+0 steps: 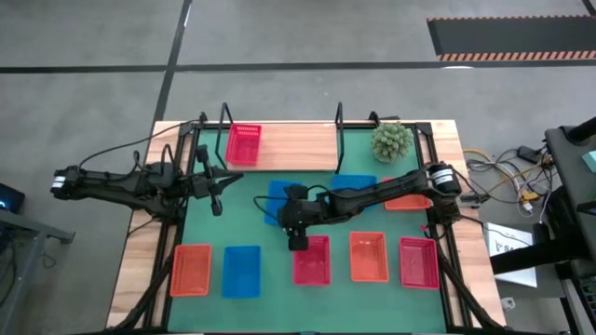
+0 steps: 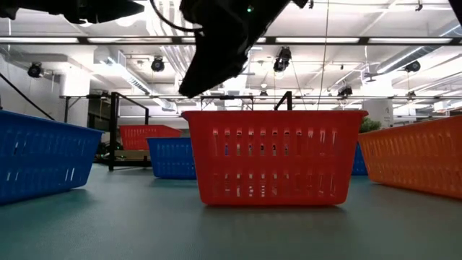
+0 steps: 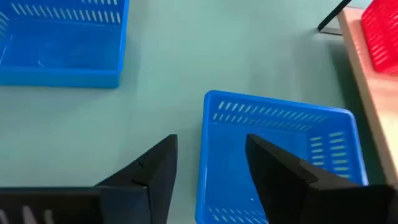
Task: Stack baskets on shelf by color
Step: Put the top left blue bin on the shelf
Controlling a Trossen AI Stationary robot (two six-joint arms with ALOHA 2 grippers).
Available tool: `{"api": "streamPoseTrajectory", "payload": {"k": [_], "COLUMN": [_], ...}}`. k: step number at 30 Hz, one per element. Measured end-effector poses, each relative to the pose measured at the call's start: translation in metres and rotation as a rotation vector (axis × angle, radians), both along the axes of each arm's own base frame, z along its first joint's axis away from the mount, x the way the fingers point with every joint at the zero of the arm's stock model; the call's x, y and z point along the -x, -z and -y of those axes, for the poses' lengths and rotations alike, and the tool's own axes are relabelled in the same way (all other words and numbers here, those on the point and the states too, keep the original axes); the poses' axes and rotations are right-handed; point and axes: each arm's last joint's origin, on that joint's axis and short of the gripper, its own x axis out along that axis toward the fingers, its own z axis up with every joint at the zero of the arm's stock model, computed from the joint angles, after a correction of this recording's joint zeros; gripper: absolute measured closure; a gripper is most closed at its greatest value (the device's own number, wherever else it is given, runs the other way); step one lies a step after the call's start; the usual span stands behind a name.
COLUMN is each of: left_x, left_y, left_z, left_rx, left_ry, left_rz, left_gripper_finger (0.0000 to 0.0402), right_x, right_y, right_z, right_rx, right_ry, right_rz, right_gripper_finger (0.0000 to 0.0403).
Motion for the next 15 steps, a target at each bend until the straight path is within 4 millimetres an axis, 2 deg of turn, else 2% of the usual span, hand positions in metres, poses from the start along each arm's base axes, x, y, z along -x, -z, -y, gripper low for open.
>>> {"api": "streamPoseTrajectory", "payload": {"k": [8, 15], "left_x": [0.000, -0.001], "left_y": [0.000, 0.000], "left_z": [0.000, 0.000], "left_rx": [0.000, 0.004], "left_ry": [0.000, 0.001], "left_rz": [-0.002, -0.001], "left_gripper_finger": [0.0402, 0.0402], "right_x": [-0.019, -0.032], "right_y": [0.036, 0.055], "right_z": [-0.002, 0.001], "right_rx": [-0.036, -0.028], "right_ry": [0.021, 0.029], "right_rz": [-0.061, -0.115], "right_gripper_finger": [0.0219, 0.0220]}}
